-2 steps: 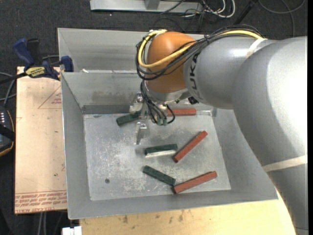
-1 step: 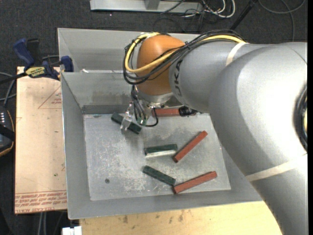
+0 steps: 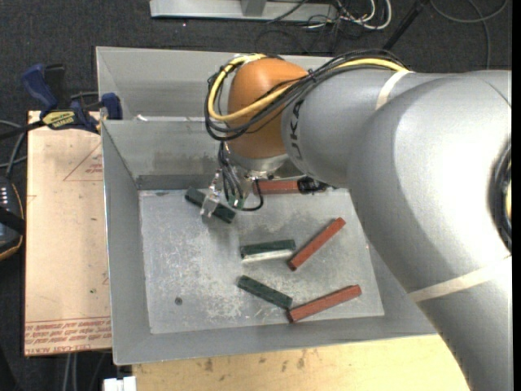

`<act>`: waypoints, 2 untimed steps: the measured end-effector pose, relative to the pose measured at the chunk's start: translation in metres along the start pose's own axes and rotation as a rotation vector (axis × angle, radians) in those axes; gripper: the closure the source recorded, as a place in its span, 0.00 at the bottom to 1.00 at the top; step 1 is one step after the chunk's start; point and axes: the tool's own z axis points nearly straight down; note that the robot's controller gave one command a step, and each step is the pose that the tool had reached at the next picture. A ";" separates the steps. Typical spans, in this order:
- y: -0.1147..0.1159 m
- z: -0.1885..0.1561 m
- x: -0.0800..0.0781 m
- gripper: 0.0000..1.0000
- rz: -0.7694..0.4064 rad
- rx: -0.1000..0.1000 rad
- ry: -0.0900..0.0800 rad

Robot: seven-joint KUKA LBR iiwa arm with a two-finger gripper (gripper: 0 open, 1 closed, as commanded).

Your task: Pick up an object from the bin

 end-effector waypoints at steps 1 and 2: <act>0.021 -0.135 -0.005 1.00 -0.037 0.018 0.026; 0.021 -0.134 -0.005 0.00 -0.038 0.019 0.027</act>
Offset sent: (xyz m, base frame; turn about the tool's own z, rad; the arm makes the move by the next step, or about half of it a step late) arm 0.0000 0.0000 0.0000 0.0000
